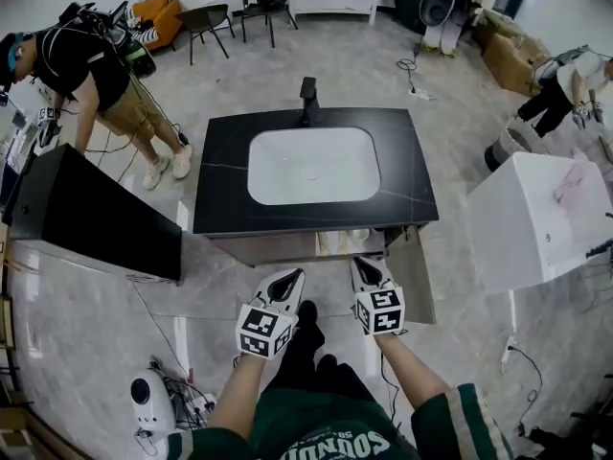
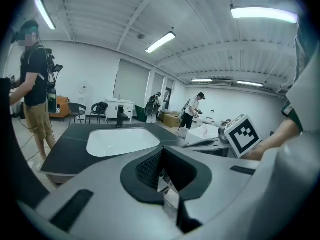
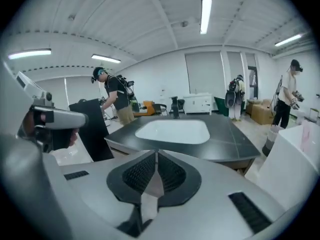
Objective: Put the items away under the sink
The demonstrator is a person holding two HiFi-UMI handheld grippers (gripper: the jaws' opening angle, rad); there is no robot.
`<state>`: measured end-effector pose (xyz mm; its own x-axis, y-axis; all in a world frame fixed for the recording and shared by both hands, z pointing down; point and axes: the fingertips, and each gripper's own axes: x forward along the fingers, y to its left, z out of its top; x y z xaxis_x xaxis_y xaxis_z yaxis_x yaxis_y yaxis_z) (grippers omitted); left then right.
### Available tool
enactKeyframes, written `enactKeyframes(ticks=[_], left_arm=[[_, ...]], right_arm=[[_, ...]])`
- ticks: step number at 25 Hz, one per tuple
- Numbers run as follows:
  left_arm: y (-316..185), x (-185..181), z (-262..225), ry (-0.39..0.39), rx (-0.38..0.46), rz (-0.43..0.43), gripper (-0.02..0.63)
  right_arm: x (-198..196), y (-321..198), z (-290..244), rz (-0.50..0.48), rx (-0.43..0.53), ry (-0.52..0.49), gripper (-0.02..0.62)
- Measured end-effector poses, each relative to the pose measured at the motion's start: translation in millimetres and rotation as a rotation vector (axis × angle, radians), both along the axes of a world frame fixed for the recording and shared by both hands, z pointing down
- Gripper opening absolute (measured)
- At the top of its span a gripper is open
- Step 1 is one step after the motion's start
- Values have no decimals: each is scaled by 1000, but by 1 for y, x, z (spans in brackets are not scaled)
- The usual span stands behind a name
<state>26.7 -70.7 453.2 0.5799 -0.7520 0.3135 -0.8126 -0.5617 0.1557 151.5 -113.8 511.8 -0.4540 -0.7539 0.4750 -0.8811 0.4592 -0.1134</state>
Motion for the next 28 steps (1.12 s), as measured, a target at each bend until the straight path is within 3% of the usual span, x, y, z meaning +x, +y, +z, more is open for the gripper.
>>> enactKeyframes(ticks=[5, 9, 16, 28], left_arm=[[55, 9, -48, 21, -29, -2, 11], [71, 18, -72, 15, 1, 21, 11], [96, 30, -80, 4, 16, 72, 11], [101, 41, -70, 4, -8, 82, 11]], right_arm=[[0, 57, -79, -11, 59, 17, 49], [4, 84, -108, -14, 87, 17, 41], [9, 116, -125, 11, 117, -9, 41], [24, 132, -110, 13, 90, 13, 41]])
